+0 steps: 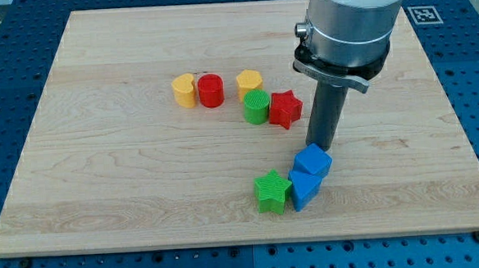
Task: Move the red star below the yellow hexagon
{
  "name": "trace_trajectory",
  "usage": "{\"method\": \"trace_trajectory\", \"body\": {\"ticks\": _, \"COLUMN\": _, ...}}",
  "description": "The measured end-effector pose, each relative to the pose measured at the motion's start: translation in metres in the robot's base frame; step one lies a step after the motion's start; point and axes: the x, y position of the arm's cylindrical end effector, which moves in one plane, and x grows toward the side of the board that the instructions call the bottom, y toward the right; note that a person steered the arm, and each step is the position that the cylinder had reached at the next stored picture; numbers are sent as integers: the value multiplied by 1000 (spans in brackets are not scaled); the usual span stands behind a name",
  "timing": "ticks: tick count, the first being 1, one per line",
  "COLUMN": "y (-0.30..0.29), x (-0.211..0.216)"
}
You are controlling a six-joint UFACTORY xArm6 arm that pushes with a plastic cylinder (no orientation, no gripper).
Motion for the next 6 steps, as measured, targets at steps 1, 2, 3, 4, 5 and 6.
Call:
{"method": "trace_trajectory", "body": {"ticks": 1, "y": 0, "x": -1}}
{"method": "trace_trajectory", "body": {"ticks": 2, "y": 11, "x": -35}}
{"method": "trace_trajectory", "body": {"ticks": 3, "y": 38, "x": -73}}
{"method": "trace_trajectory", "body": {"ticks": 4, "y": 3, "x": -82}}
{"method": "trace_trajectory", "body": {"ticks": 5, "y": -42, "x": -62}}
{"method": "trace_trajectory", "body": {"ticks": 6, "y": -51, "x": -51}}
